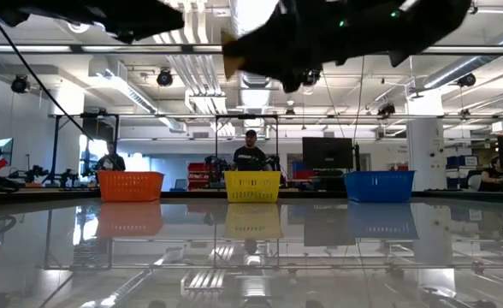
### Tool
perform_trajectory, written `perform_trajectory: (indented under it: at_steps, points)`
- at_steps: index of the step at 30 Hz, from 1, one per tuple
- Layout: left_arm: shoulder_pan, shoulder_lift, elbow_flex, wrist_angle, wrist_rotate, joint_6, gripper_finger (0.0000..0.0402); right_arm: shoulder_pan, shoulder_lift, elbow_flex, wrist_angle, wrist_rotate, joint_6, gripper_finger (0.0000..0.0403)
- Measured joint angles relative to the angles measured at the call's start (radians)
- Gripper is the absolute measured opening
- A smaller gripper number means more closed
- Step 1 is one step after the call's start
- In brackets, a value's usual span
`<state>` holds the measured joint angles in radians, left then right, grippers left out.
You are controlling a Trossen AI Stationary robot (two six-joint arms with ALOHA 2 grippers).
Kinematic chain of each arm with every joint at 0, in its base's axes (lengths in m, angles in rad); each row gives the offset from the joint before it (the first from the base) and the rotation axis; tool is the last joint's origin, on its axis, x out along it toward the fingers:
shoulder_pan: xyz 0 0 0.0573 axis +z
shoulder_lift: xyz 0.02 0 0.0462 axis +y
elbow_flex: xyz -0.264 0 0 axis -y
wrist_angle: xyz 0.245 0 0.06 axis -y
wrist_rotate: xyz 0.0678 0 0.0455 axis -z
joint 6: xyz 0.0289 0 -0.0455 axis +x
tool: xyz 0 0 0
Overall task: Sort & place blocks by color
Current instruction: Put the yellow block into the orange bin
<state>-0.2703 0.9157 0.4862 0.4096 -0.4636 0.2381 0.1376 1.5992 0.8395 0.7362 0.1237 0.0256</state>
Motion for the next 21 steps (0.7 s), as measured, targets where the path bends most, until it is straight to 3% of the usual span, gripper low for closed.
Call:
perform_trajectory:
  at_steps: [3, 5, 10, 16, 21]
  points:
    - [-0.020, 0.000, -0.002, 0.001, 0.204, -0.078, 0.0196, 0.046, 0.017, -0.031, 0.128, 0.045, -0.001, 0.0121]
    - [-0.036, 0.005, -0.003, 0.008, 0.233, -0.154, 0.0196, 0.064, 0.028, -0.031, 0.137, 0.066, 0.001, 0.0121]
    - [-0.074, 0.100, -0.003, 0.183, 0.222, -0.238, 0.0196, 0.087, 0.060, -0.016, 0.143, 0.069, 0.001, 0.0121]
    - [-0.097, 0.338, -0.003, 0.479, 0.213, -0.235, 0.0196, 0.088, 0.073, 0.009, 0.143, 0.052, -0.023, 0.0121]
    - [-0.096, 0.492, 0.015, 0.636, 0.042, -0.199, 0.0196, 0.091, 0.073, 0.010, 0.144, 0.029, -0.026, 0.0121]
